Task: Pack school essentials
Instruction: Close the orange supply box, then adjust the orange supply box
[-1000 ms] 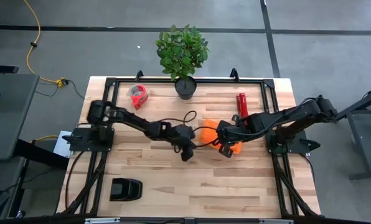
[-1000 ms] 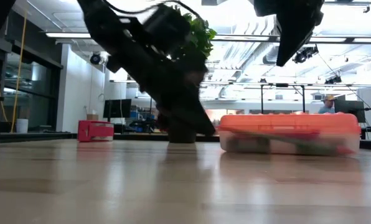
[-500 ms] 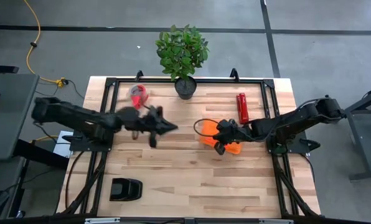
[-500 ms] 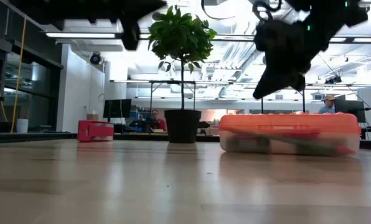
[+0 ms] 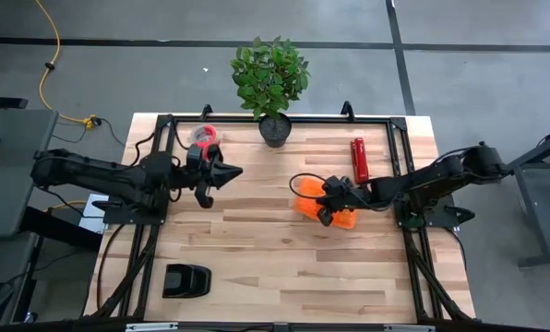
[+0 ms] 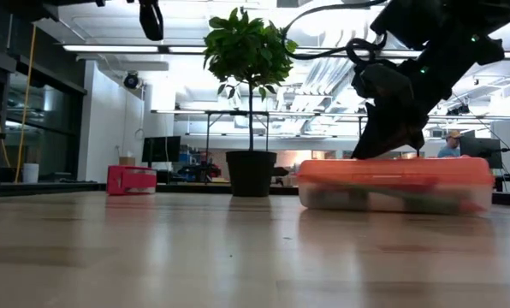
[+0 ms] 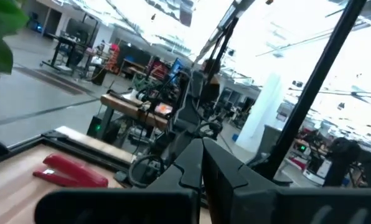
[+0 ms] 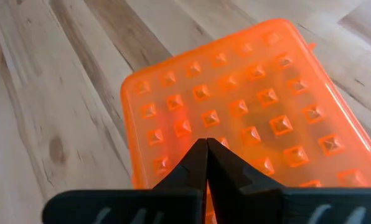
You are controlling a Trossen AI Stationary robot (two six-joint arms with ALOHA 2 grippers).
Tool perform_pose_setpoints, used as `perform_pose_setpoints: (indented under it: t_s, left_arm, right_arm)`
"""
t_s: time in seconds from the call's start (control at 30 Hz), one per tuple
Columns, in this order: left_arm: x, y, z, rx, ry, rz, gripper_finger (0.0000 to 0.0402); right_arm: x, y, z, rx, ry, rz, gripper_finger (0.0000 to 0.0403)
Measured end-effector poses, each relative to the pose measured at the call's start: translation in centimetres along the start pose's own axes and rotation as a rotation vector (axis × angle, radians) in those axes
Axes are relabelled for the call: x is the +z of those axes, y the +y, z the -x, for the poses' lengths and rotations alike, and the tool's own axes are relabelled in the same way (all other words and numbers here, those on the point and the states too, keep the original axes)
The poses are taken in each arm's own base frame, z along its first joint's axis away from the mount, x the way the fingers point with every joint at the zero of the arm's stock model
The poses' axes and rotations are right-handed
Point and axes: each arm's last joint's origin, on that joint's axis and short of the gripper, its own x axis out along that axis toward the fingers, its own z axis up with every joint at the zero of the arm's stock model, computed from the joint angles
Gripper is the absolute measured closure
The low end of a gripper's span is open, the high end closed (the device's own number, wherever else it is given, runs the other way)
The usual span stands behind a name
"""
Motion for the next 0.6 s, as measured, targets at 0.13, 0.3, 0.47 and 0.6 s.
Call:
perform_pose_setpoints:
  t_s: [0.13,0.3,0.47,0.6]
  left_arm:
    - [-0.5,0.2,-0.3,0.017,0.025,0.027,0.0401]
    - [-0.6,0.2,-0.4,0.019,0.027,0.032,0.0401]
    - [-0.7,0.3,-0.4,0.044,0.028,0.018,0.0401]
    - [-0.7,0.4,-0.4,0.072,0.020,0.018,0.0401]
  right_arm:
    - [0.3,0.3,-0.3,0.013,-0.014,0.010,0.0403]
    - [1.9,0.3,1.6,-0.014,0.014,0.096,0.0403]
    - [2.8,0.3,3.7,-0.011,0.016,0.117,0.0403]
    - [4.1,0.0,4.0,-0.007,-0.041,0.035,0.0403]
